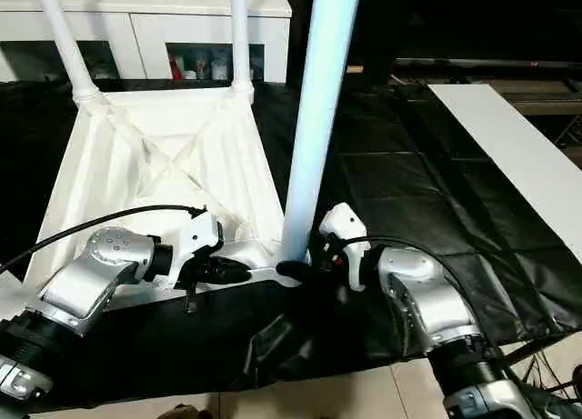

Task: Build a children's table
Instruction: Rotate leg to tighten

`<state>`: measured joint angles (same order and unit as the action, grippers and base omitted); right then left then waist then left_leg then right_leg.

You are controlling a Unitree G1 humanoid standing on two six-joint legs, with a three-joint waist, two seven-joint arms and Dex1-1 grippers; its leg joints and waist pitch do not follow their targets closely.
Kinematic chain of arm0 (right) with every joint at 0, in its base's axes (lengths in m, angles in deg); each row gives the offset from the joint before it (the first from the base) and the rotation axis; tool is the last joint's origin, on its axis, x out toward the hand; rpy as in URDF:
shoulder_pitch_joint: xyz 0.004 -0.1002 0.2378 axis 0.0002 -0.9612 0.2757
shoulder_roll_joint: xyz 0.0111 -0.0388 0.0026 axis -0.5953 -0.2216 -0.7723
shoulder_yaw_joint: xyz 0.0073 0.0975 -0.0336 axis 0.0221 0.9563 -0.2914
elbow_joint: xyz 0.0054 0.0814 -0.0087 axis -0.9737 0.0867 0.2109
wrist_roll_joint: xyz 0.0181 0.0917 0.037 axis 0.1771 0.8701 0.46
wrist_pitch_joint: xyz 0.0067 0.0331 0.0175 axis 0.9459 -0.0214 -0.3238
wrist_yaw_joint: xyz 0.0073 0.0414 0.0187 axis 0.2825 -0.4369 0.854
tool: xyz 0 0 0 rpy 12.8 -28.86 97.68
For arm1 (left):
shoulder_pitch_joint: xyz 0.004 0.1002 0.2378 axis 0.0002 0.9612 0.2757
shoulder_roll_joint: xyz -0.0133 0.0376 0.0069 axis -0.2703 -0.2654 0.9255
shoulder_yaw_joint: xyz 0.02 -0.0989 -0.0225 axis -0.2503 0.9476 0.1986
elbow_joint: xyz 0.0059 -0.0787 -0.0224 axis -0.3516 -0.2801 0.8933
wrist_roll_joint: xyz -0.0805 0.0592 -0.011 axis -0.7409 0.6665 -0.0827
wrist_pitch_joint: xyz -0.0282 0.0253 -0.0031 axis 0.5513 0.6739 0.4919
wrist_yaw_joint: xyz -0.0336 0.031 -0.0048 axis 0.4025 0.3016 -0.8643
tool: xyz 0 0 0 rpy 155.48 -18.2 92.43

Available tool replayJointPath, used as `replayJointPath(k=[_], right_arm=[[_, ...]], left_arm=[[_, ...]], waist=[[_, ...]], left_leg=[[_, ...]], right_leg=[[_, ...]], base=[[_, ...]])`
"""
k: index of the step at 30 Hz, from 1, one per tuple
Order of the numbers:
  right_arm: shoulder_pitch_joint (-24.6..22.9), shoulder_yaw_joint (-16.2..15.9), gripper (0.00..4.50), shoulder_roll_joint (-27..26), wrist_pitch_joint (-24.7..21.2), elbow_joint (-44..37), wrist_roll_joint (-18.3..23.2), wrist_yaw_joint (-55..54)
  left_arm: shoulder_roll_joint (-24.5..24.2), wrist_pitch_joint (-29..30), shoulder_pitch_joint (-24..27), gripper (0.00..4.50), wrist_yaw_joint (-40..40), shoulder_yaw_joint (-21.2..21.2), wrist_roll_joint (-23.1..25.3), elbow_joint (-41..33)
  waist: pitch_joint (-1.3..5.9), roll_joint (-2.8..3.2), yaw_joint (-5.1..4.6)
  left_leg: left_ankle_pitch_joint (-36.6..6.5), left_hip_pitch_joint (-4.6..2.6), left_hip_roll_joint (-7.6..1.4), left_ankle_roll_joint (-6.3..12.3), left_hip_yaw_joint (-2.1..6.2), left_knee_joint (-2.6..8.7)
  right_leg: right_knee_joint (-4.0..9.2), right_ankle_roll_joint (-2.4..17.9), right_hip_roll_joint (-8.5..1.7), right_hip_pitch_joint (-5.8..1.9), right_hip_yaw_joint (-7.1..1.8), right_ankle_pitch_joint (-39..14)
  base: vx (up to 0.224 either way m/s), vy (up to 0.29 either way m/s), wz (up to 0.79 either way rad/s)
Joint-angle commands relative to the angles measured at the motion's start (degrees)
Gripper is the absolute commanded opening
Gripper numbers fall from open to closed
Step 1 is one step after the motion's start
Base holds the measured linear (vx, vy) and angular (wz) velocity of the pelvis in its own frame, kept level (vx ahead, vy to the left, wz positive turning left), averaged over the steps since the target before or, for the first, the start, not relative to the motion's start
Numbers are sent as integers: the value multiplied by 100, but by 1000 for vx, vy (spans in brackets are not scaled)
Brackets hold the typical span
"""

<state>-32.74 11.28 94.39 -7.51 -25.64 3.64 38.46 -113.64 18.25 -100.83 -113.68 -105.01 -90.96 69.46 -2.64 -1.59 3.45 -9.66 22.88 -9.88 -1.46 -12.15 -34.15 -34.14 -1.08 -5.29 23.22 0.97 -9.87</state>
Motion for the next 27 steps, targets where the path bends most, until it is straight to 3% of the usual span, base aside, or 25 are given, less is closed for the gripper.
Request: replayJointPath(k=[1,2,3,5,6,7,8,9,10,11,14,16,19,20,21,23,27], right_arm=[[45,-68,258,-158,-77,458,-391,-614],[205,218,258,-650,-252,788,-423,-1645],[205,218,258,-650,-252,788,-423,-1645],[288,368,257,-911,-379,936,-407,-2150],[440,569,257,-1295,-580,1182,-411,-2936],[461,595,257,-1341,-610,1215,-408,-3032],[461,595,257,-1341,-610,1215,-408,-3032],[602,746,257,-1589,-716,1433,-373,-3547],[796,776,257,-1796,-731,1725,-421,-3929],[947,744,257,-1910,-695,1937,-512,-4176],[1281,916,256,-2085,-534,2377,-448,-4671],[1500,976,256,-2193,-171,2622,-494,-4735],[1506,970,256,-2238,-84,2622,-563,-4685],[1464,891,291,-2228,42,2550,-630,-4533],[1204,764,291,-2097,285,2084,-619,-4005],[1157,734,329,-2065,378,2016,-604,-3884],[795,733,346,-1693,323,1424,-344,-3332]], left_arm=[[207,-15,-140,0,279,27,69,11],[614,120,-347,0,1030,176,198,419],[614,120,-347,0,1030,176,198,419],[829,198,-474,0,1419,257,253,639],[1154,307,-696,0,2036,395,321,1007],[1193,318,-725,0,2114,415,327,1054],[1193,318,-725,0,2114,415,327,1054],[1393,388,-874,0,2508,527,335,1312],[1579,400,-1033,0,2890,615,357,1584],[1696,401,-1140,0,3128,662,375,1765],[1785,289,-1260,0,3297,658,427,1950],[1768,152,-1274,0,3210,635,535,1966],[1742,119,-1259,0,3186,645,571,1957],[1697,37,-1260,0,3157,606,605,1977],[1568,-73,-1187,0,2988,550,610,1876],[1538,-114,-1177,0,2955,530,599,1872],[1279,-443,-1000,0,2432,352,582,1703]], waist=[[321,29,-34],[308,23,-64],[291,30,-99],[293,4,-159],[290,-5,-190],[283,24,-211],[293,13,-207],[285,23,-230],[283,71,-223],[301,46,-243],[307,83,-281],[320,102,-279],[318,85,-246],[317,81,-243],[317,78,-228],[326,60,-159],[331,69,-152]], left_leg=[[-1944,-216,-318,-122,178,495],[-2141,-209,-314,-204,194,509],[-2283,-217,-296,-252,193,509],[-2647,-252,-287,-467,271,506],[-2681,-222,-286,-464,287,523],[-2724,-219,-276,-469,287,521],[-2849,-271,-269,-485,295,502],[-2868,-255,-263,-466,295,511],[-2918,-267,-259,-493,309,511],[-2990,-287,-244,-505,313,498],[-3122,-263,-252,-526,348,540],[-3111,-243,-265,-516,350,567],[-3025,-272,-267,-427,300,549],[-2936,-256,-265,-395,289,546],[-2863,-250,-267,-361,279,540],[-2658,-253,-284,-283,253,531],[-2372,-175,-287,-166,261,553]], right_leg=[[387,1187,-251,-118,-131,-1558],[407,1111,-259,-110,-129,-1911],[425,1084,-252,-62,-132,-2141],[504,821,-298,-57,-99,-2978],[527,706,-291,-75,-88,-3083],[533,686,-285,-45,-97,-3116],[574,624,-282,-6,-85,-3251],[588,600,-277,-16,-82,-3249],[585,604,-273,-2,-76,-3247],[605,575,-262,1,-53,-3272],[601,590,-259,-30,-18,-3033],[593,644,-261,-58,-3,-2662],[590,781,-276,-36,-17,-2369],[579,825,-279,-46,-26,-2314],[580,838,-289,-55,-29,-2309],[573,829,-298,-68,-45,-2146],[540,856,-292,-156,-33,-2001]], base=[[0,0,0],[0,0,0],[0,0,0],[-65,4,-5],[-51,14,-10],[0,0,0],[0,0,0],[0,0,0],[0,0,0],[0,0,0],[0,0,0],[0,0,0],[0,0,0],[0,0,0],[0,0,0],[0,0,0],[0,0,0]])
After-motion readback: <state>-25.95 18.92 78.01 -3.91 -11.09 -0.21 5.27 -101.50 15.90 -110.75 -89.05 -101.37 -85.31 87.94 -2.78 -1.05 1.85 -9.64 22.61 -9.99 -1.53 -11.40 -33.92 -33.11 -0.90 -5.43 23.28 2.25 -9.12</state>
